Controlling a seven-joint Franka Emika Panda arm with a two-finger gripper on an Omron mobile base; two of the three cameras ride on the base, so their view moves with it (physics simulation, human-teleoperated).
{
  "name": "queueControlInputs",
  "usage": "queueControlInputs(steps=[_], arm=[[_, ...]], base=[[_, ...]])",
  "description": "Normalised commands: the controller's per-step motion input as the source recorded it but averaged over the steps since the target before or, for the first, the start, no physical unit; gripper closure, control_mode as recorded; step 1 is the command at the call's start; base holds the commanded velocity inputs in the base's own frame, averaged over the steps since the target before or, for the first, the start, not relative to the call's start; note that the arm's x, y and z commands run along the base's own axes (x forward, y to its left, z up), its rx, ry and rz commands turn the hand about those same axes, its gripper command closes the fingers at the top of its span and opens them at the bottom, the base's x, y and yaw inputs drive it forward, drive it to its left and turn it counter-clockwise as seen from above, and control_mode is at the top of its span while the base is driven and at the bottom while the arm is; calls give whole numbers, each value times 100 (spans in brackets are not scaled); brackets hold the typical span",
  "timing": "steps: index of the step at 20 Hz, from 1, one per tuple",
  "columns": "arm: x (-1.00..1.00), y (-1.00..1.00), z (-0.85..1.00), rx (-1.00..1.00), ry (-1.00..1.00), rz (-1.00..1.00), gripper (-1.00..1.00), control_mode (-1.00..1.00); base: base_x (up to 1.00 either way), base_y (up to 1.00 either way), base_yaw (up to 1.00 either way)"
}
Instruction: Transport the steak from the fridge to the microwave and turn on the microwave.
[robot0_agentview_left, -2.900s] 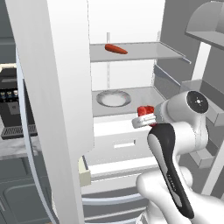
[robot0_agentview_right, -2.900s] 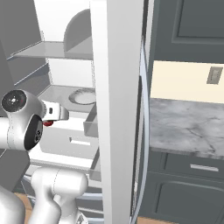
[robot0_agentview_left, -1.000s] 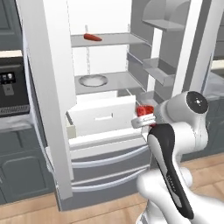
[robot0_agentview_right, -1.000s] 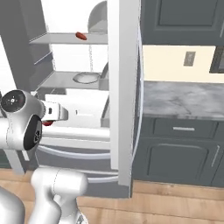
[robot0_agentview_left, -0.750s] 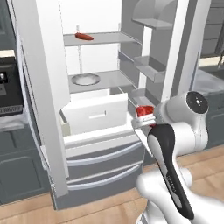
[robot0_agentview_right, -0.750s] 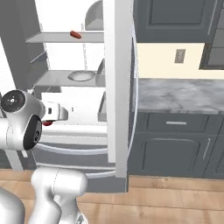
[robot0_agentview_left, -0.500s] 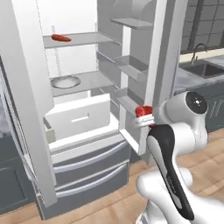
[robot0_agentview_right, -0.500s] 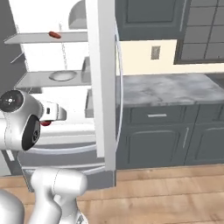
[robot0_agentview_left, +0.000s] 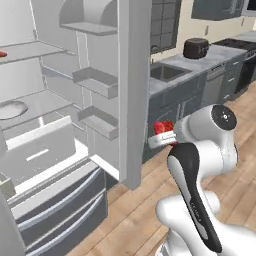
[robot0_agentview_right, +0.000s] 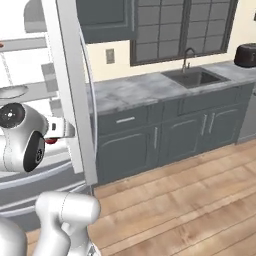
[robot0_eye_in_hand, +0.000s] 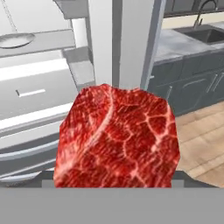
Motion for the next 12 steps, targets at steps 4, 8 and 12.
queueControlInputs(steps=[4,8,12], arm=[[0,0,0,0,0,0,100,100],[0,0,0,0,0,0,100,100],[0,0,0,0,0,0,100,100]], base=[[-25,-17,-57],[-18,-22,-56],[-5,-25,-57]])
